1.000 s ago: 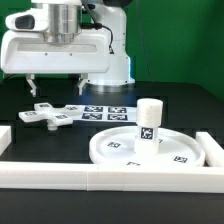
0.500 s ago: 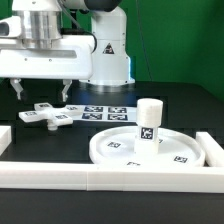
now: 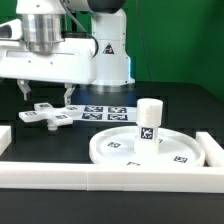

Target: Assemble round table

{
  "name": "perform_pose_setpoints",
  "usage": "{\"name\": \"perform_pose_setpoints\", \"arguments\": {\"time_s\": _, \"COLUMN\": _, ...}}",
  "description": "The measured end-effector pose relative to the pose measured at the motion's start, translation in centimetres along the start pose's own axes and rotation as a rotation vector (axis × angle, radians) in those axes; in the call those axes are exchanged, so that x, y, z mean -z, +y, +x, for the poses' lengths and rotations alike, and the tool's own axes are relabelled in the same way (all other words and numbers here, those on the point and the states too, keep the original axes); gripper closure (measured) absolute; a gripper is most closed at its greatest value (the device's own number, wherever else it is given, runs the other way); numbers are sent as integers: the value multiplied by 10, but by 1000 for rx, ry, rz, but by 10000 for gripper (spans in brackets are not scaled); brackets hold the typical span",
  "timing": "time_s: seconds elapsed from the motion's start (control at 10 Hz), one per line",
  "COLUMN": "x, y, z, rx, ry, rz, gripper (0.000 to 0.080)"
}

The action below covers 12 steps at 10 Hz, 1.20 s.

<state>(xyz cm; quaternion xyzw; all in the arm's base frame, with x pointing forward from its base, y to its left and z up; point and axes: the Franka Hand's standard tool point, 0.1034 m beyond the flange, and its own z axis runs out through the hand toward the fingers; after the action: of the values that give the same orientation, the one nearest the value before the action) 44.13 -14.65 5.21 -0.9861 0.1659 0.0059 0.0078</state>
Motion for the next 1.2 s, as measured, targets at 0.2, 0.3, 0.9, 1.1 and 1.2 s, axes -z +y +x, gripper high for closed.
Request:
{"name": "perform_pose_setpoints", "arguments": {"time_s": 0.2, "x": -5, "y": -1, "z": -3, "rx": 28, "ry": 5, "rz": -6, "gripper": 150}}
{"name": "perform_pose_setpoints", "arguments": {"time_s": 0.3, "x": -7, "y": -1, "z": -4, "rx": 49, "ry": 8, "rz": -10, "gripper": 150}}
{"name": "perform_pose_setpoints", "arguments": {"time_s": 0.9, "x": -11, "y": -3, "z": -7, "rx": 114, "ry": 4, "rz": -11, "gripper": 150}}
{"name": "perform_pose_setpoints", "arguments": {"time_s": 1.1, "x": -15, "y": -2, "z": -9, "rx": 115, "ry": 0, "rz": -16, "gripper": 150}}
{"name": "perform_pose_setpoints", "arguments": {"time_s": 1.2, "x": -18, "y": -1, "z": -10, "rx": 115, "ry": -5, "rz": -17, "gripper": 150}}
